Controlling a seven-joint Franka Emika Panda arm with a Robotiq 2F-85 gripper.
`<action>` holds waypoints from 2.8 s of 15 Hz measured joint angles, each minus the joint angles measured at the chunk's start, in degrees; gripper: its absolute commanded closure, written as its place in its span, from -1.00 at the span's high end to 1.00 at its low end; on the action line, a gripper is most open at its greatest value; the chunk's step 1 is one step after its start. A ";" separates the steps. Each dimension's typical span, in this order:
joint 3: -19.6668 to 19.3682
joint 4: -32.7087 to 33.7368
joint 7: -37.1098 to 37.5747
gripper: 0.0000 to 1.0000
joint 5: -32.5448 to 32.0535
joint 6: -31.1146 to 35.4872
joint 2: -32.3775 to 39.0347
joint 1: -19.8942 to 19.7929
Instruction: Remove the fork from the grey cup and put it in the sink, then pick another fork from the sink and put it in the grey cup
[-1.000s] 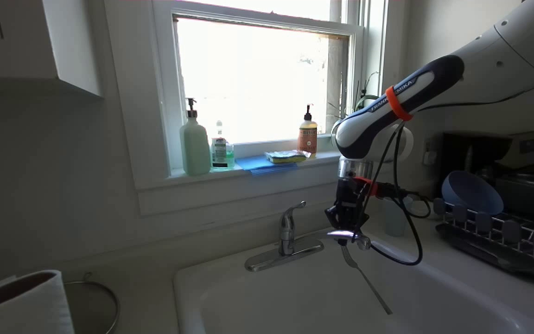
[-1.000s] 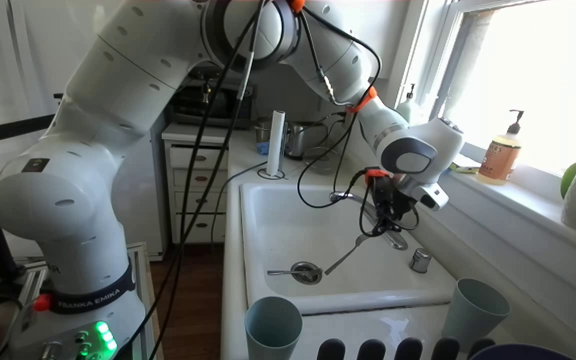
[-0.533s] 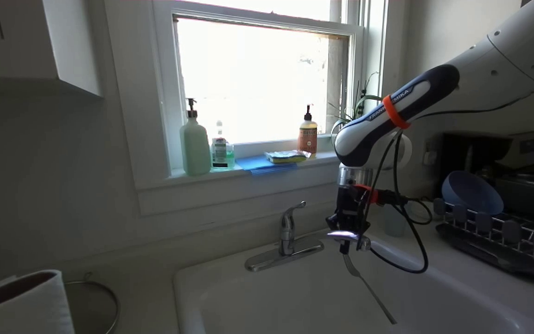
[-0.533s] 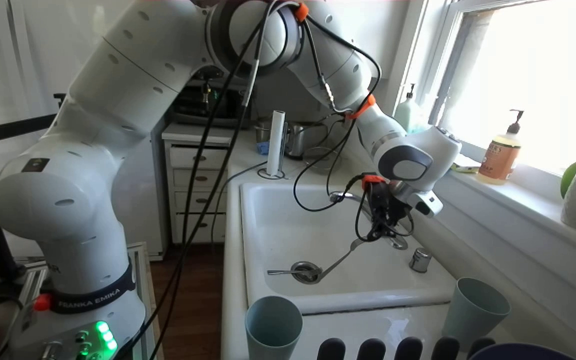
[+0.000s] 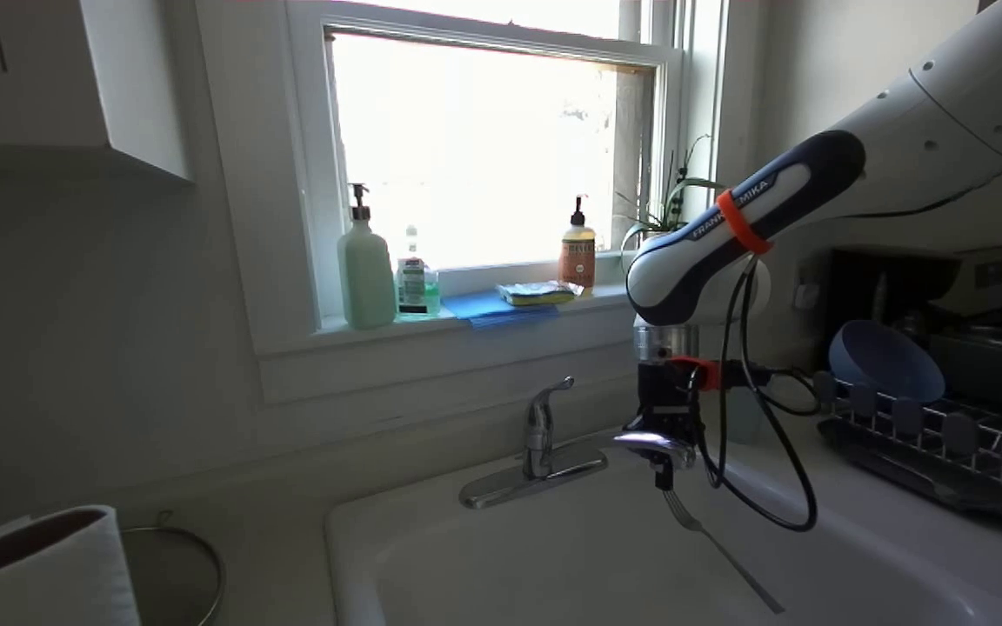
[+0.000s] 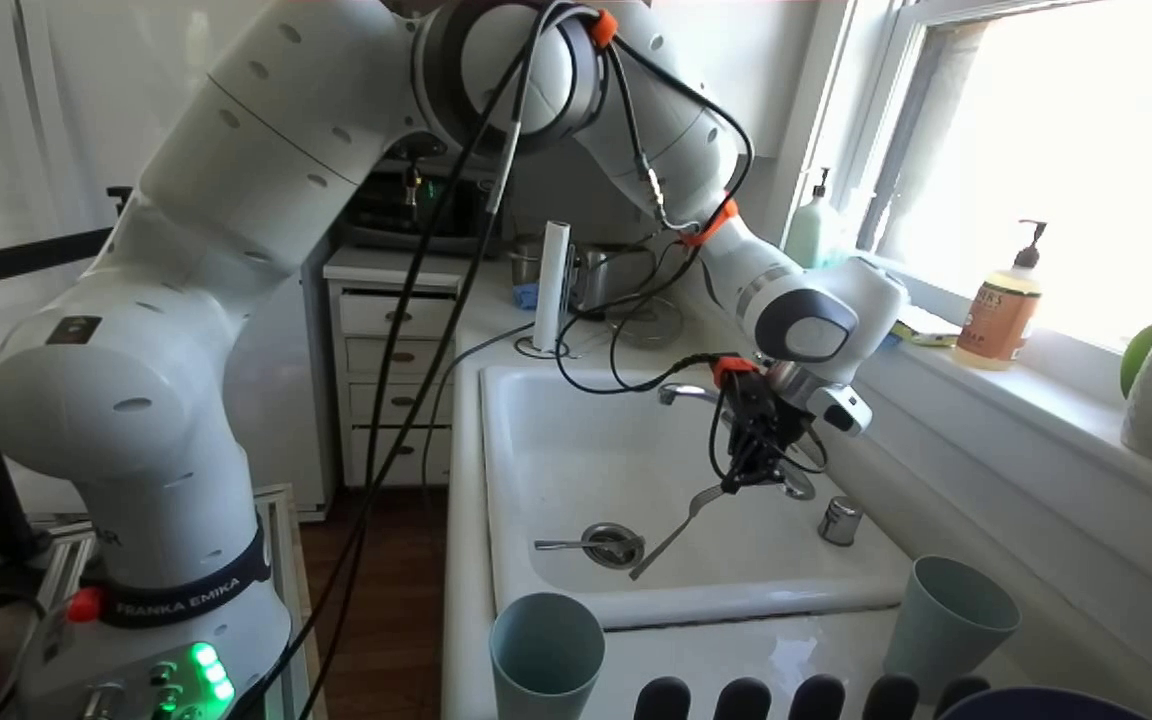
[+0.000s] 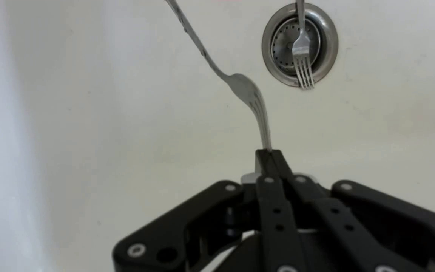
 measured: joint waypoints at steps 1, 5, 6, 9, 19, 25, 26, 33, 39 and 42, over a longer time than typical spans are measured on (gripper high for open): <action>-0.18 -0.02 -0.24 -1.00 -1.13 -0.16 -0.56 0.01; -1.21 -0.09 -0.68 -1.00 -5.58 -0.96 -3.58 0.01; -1.49 -0.12 -0.95 -1.00 -6.48 -0.90 -4.47 0.00; -2.35 -0.23 -2.31 -1.00 -7.82 0.64 -8.13 -0.18; -3.72 -1.61 -4.36 -0.98 -6.99 12.83 -20.83 -3.50; -3.78 -1.46 -4.41 -1.00 -6.96 12.97 -20.18 -3.35; -3.81 -1.05 -4.65 -1.00 -6.95 13.01 -20.29 -3.58; -4.90 3.06 -9.64 -1.00 -6.82 12.71 -20.42 -6.81; -4.78 3.78 -16.74 -1.00 -1.07 12.80 -17.48 -9.88; -4.56 3.86 -19.95 -1.00 2.13 12.79 -16.07 -11.11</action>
